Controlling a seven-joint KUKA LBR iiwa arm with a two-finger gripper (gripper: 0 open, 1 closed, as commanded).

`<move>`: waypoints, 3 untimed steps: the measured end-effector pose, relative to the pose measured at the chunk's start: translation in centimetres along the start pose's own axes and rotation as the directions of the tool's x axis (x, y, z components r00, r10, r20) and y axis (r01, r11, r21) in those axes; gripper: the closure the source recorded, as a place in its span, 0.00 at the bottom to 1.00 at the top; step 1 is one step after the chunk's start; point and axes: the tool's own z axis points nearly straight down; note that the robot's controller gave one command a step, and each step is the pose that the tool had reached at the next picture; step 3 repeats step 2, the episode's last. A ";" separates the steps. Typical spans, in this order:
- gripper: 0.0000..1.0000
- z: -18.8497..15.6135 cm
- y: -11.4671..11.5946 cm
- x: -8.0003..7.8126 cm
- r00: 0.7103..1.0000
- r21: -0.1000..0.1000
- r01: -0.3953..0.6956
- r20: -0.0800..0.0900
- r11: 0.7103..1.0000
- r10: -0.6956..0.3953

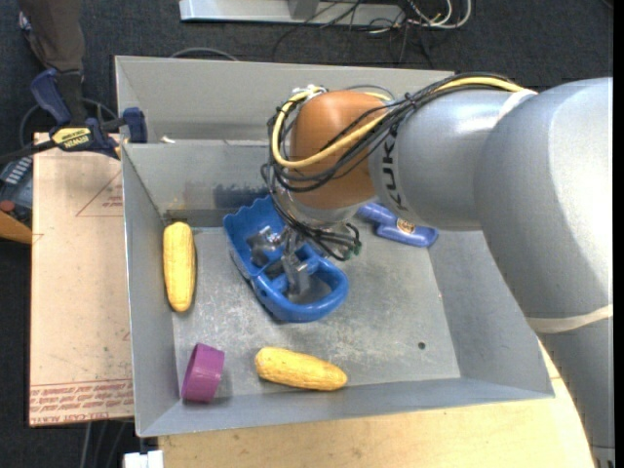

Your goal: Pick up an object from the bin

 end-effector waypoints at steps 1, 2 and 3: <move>1.00 0.0 0.0 0.0 1.000 0.000 0.000 0.000 1.000 0.000; 1.00 0.0 0.0 0.0 1.000 0.000 0.000 0.000 1.000 0.000; 1.00 0.0 0.0 0.0 1.000 0.000 0.000 0.000 1.000 0.000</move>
Offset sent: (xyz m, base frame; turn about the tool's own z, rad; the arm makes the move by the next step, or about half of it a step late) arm 0.0000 0.0000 0.0000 0.0000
